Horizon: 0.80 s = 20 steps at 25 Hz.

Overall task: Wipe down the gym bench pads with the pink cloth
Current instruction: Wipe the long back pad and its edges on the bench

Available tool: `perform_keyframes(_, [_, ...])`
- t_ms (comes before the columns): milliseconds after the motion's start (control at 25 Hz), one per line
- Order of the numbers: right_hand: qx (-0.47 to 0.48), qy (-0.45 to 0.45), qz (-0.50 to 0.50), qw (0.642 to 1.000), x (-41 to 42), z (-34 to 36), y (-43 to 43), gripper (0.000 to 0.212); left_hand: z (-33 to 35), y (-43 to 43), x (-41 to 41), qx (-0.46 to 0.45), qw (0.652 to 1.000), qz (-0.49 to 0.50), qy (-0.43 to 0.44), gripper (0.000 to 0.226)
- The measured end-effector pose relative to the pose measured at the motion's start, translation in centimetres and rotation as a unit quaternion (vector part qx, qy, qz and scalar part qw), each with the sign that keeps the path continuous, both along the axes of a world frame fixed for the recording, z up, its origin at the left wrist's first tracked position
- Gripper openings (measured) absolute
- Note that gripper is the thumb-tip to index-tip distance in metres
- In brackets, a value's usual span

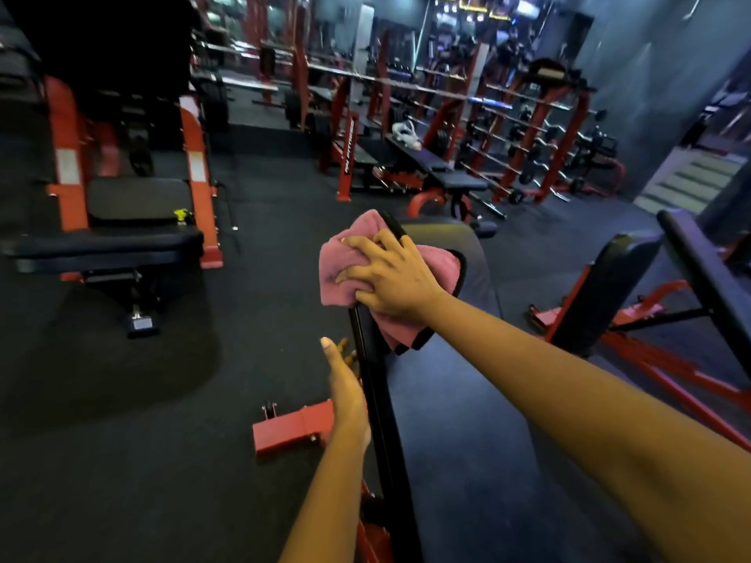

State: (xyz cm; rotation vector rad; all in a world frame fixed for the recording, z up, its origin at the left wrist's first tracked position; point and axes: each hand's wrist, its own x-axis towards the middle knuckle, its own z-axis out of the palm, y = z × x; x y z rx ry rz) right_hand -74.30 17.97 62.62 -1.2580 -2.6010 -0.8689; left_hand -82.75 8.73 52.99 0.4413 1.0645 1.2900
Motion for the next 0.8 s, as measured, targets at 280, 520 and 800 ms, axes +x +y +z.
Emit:
perform_keyframes(280, [-0.022,-0.023,0.068,0.997,0.0,0.9,2.8,0.044,3.6,3.8,1.7,0.054,0.994,0.067,0.065,0.051])
perform_keyframes(520, [-0.089,0.099,-0.045,0.990,0.0,4.1,8.0,0.060,3.5,8.0,2.2,0.084,0.971,0.091,0.206,0.059])
perform_keyframes(800, [-0.112,0.218,-0.159,0.956,8.1,3.9,10.7,0.082,3.4,7.9,2.5,0.120,0.934,0.111,0.317,0.060])
